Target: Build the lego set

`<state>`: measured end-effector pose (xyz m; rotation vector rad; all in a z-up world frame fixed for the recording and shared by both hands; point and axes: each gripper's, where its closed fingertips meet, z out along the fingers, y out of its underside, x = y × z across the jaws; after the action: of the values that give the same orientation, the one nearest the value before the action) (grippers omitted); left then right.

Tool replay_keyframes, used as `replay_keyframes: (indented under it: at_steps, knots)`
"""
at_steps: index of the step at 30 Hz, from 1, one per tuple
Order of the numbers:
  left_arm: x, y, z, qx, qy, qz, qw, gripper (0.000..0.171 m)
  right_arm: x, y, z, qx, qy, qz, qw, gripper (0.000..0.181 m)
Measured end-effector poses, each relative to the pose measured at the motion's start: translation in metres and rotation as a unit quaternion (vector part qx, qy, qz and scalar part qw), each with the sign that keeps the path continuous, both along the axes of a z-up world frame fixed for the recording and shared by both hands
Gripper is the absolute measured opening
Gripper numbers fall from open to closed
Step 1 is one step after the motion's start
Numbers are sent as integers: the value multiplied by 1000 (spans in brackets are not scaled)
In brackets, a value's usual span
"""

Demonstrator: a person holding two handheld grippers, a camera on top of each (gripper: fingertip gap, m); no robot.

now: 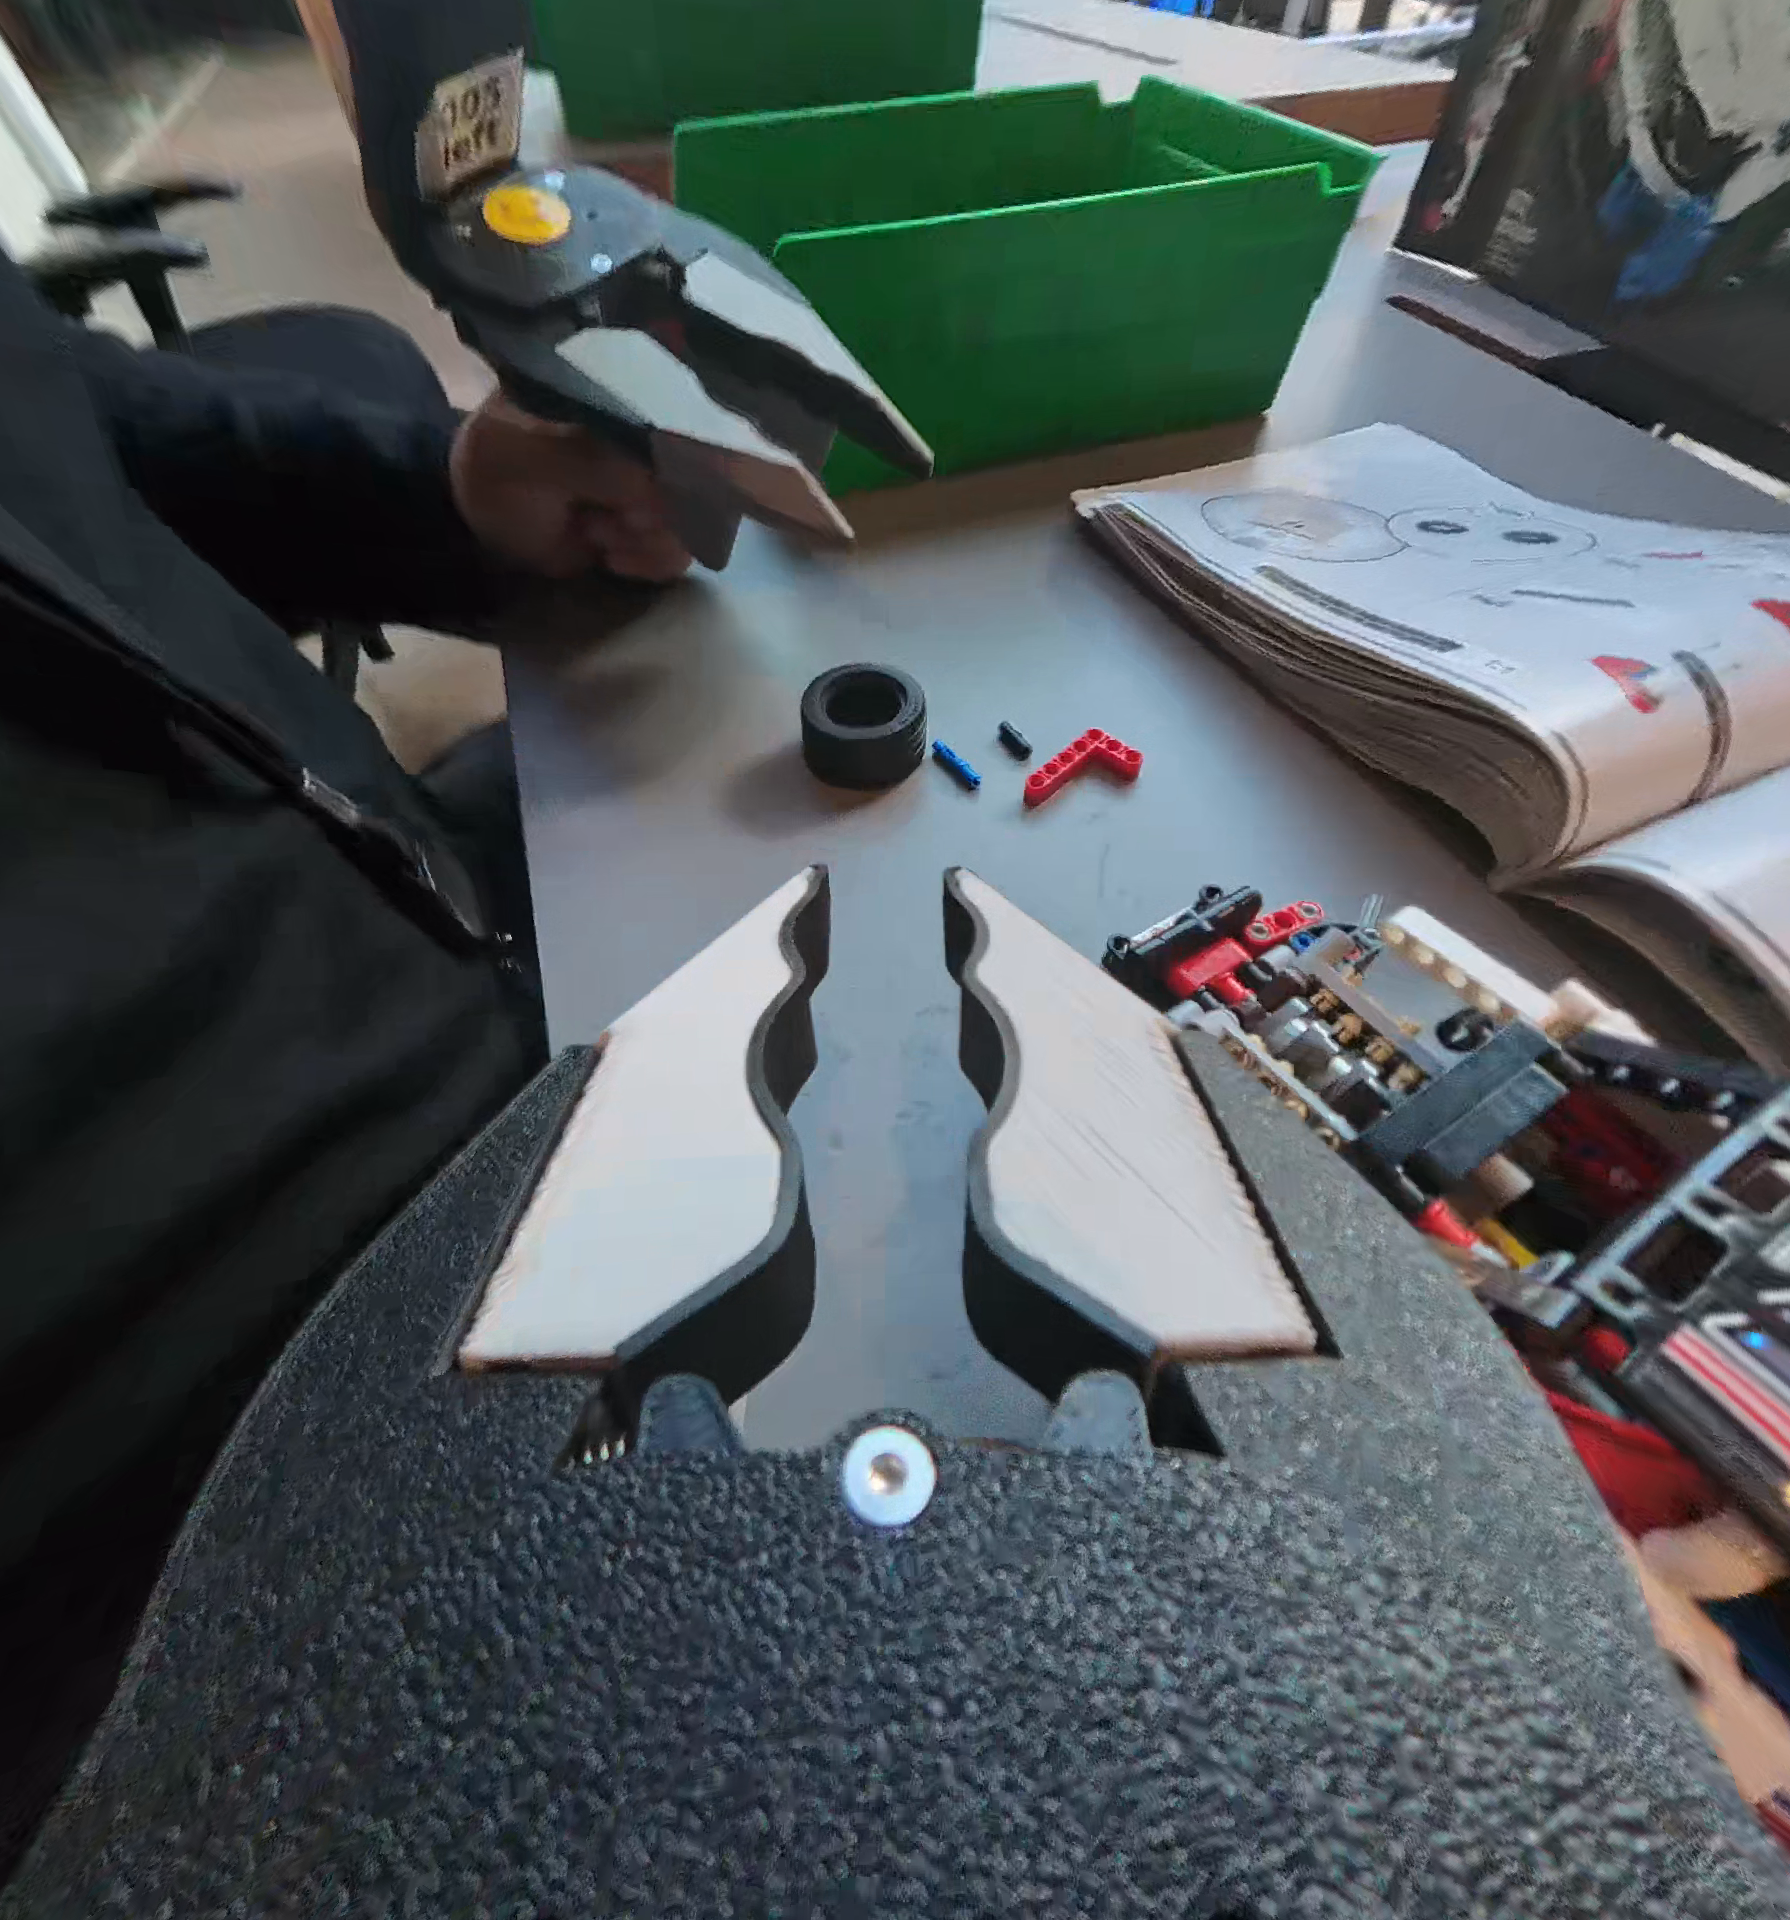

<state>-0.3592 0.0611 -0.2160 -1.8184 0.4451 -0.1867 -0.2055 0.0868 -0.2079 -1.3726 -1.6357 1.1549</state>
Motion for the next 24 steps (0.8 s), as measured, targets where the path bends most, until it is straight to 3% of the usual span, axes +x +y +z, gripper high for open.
replay_keyframes:
  at_steps: [6, 11, 15, 17, 20, 24]
  knots:
    - [-2, -4, 10, 32, -15, -2, 999, 33, 16, 8, 28, -25, 9, 16, 1000, 18]
    - [9, -5, 9, 17, -36, -44, 998, 38, -34, -15, 58, -62, 107, 4, 992, 15]
    - [6, -20, 27, 29, -50, -44, 997, 41, -79, -37, 44, -103, 110, 13, 989, 15]
    - [-17, -33, 50, 48, -32, -14, 998, 36, -95, -47, 32, -89, 81, 32, 992, 17]
    - [-87, -46, 84, 63, -2, 89, 994, 36, -115, -58, 22, -46, 66, 54, 995, 17]
    - [-149, -56, 84, 13, -65, 129, 989, 43, -142, -78, 14, -35, 64, 82, 994, 17]
